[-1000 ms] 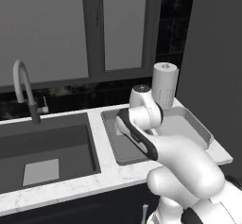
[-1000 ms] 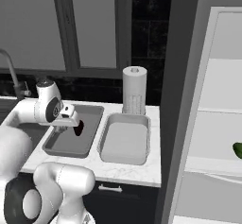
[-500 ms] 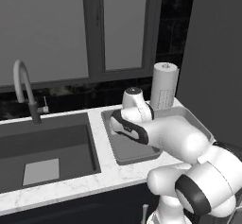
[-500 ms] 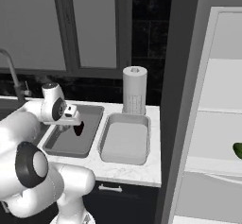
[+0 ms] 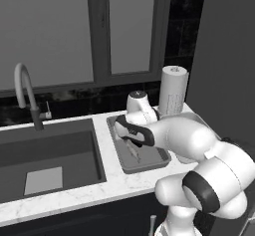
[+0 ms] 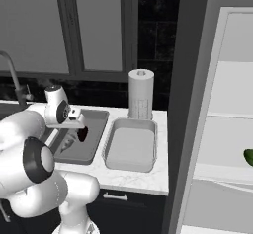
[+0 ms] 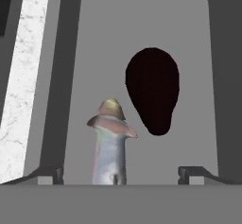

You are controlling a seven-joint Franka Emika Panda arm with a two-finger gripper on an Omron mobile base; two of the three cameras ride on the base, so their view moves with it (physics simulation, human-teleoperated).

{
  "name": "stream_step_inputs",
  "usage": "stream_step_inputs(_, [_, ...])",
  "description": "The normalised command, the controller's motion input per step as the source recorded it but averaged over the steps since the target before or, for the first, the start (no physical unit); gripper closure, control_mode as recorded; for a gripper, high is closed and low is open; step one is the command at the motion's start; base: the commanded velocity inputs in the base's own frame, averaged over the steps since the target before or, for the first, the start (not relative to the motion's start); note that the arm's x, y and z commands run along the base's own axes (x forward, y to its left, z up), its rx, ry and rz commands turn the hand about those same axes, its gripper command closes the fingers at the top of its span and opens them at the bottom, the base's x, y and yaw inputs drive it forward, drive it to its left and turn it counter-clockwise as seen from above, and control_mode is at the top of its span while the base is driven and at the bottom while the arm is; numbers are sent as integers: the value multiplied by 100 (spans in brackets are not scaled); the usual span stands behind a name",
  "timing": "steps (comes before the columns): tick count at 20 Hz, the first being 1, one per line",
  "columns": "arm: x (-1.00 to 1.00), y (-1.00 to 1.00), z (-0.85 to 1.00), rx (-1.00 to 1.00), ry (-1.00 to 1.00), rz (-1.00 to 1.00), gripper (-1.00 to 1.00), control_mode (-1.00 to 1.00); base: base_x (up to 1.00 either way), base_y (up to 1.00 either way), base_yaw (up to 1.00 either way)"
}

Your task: Place one avocado and one fish in each tupperware on the nearby counter, to pack two identical lunches.

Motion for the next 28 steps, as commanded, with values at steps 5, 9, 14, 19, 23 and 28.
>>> stream_step_inputs(5, [-42,-6,25,-2,-2,0,-100,-100,0,0,0])
stream_step_inputs(9, [-88,-39,72,0,-3,-7,-100,-100,0,0,0])
stream_step_inputs(14, [-85,-56,69,2,-3,-9,-100,-100,0,0,0])
stream_step_inputs(19, [-95,-45,40,5,-8,-3,-100,-100,0,0,0])
stream_step_inputs(23, [-88,-37,20,0,-16,0,-100,-100,0,0,0])
stream_step_inputs(28, [-83,-22,30,3,-26,1,-100,-100,0,0,0])
